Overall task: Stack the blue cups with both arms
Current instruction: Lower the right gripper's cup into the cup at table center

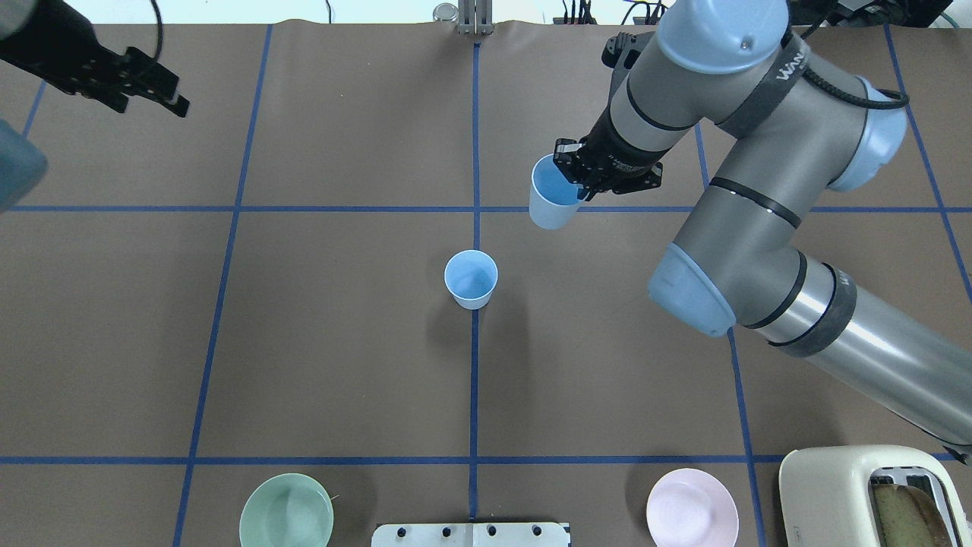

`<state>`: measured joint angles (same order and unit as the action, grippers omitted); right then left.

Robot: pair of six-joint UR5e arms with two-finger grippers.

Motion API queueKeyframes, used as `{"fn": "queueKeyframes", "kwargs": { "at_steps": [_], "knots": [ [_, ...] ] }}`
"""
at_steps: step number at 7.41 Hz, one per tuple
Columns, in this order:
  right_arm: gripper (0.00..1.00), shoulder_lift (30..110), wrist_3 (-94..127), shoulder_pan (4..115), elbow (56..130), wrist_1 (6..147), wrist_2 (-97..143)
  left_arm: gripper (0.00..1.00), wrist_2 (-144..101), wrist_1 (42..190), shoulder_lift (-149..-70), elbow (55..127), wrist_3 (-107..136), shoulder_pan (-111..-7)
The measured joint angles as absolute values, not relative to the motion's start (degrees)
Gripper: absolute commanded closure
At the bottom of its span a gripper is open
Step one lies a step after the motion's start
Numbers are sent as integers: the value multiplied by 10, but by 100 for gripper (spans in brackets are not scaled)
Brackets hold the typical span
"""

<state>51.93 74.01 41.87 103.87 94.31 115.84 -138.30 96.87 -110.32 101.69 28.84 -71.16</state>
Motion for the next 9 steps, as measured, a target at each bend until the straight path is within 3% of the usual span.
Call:
{"fn": "queueKeyframes", "kwargs": {
  "at_steps": [4,9],
  "knots": [
    [100,505,755,377,1031,943,1132,2,-1441,1016,-1024,1006,206,-803],
    [100,463,777,350,1000,942,1113,2,-1448,1024,-1006,995,174,-822]
  ]
}}
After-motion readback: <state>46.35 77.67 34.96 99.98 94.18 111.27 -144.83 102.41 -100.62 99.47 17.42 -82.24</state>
